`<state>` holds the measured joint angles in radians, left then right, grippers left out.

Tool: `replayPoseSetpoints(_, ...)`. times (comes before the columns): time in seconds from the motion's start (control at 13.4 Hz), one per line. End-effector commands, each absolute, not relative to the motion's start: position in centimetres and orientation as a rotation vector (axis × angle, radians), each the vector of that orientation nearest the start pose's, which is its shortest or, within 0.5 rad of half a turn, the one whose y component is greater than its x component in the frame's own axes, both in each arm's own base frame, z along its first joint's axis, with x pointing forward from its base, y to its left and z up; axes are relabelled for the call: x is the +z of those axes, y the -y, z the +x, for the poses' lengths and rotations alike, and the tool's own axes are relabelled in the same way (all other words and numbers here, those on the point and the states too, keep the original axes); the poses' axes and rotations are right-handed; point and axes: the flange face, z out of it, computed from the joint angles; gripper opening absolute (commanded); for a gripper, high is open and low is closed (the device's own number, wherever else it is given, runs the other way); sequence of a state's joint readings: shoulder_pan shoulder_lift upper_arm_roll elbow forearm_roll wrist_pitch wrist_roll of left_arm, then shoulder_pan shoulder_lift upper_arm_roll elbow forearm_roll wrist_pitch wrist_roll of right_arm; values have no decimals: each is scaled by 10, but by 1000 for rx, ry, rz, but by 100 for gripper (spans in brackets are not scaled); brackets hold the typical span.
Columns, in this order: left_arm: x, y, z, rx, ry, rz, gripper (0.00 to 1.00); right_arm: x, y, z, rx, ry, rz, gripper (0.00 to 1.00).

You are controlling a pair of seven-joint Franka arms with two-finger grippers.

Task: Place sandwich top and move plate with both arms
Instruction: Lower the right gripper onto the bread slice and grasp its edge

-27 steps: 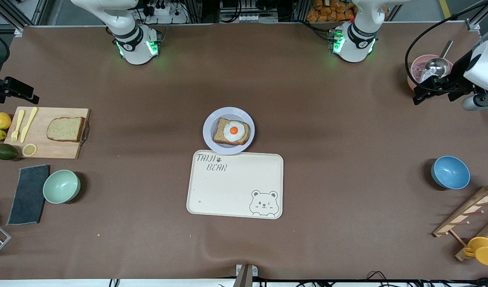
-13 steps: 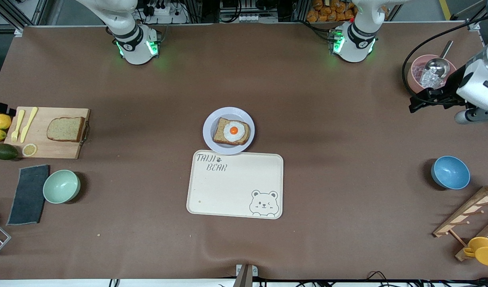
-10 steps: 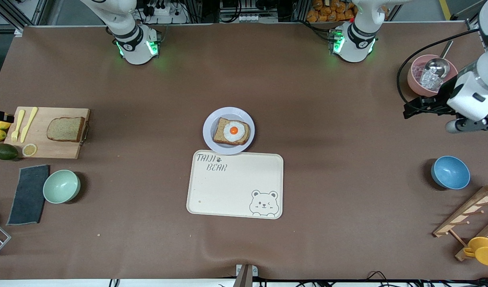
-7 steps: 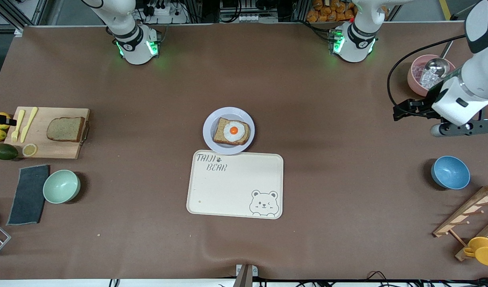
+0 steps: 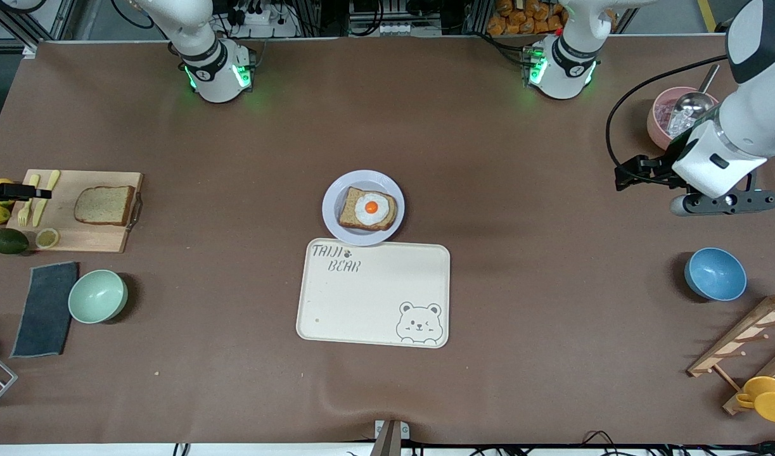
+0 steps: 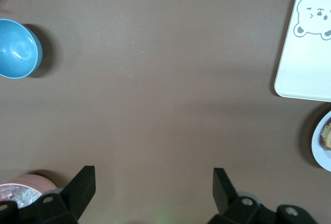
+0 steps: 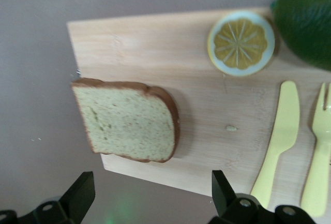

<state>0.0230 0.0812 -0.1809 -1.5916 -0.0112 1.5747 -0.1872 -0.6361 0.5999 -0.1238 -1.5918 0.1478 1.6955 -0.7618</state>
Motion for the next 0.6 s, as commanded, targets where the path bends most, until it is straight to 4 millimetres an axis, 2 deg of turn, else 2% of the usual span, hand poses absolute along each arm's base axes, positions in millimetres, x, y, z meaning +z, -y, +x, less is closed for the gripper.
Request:
replayPoseSetpoints(0.0, 576, 90, 569, 147, -10, -3133, 100, 240, 424, 467, 415, -71, -2698, 100)
replayPoseSetpoints(0.3, 576, 86, 570, 149, 0, -3138, 100, 225, 419, 460, 425, -82, -2689, 100)
replayPoseSetpoints(0.52, 576, 86, 571, 143, 0, -3145, 100, 202, 417, 439, 468, -117, -2638, 100)
